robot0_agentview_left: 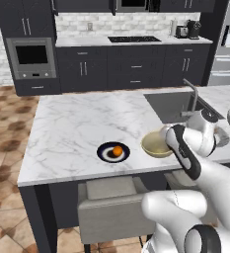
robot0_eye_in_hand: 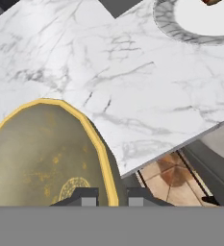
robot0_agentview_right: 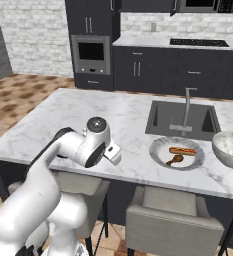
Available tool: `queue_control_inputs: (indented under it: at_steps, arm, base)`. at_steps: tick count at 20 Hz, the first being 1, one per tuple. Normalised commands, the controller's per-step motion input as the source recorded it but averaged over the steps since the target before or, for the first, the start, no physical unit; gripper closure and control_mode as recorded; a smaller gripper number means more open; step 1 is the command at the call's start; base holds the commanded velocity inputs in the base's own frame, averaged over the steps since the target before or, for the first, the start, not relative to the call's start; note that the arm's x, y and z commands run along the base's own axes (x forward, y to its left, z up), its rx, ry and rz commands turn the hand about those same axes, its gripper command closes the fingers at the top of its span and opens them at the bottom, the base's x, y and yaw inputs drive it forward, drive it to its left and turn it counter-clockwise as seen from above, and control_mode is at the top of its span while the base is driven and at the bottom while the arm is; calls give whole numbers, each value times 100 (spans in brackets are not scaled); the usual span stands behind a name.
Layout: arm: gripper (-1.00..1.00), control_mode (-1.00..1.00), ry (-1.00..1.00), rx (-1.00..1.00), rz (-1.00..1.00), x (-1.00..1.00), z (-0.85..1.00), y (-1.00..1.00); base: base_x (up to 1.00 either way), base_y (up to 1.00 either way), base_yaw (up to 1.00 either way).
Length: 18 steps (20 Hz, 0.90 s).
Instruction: Take the smaller bowl and place it next to the appetizer plate on the dining counter , and place the larger bowl next to the plate with cooked food.
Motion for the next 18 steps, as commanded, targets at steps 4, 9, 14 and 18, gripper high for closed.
queue_control_inputs:
  at_steps: [4,9,14,18]
  arm:
    - [100,-100,0,0,0,47,-28,0]
    - [100,-100,0,0,0,46,-27,0]
    - [100,-100,0,0,0,44,-26,0]
    - [100,-100,0,0,0,41,-25,0]
  base:
    - [0,0,0]
    - [0,0,0]
    - [0,0,0]
    - [0,0,0]
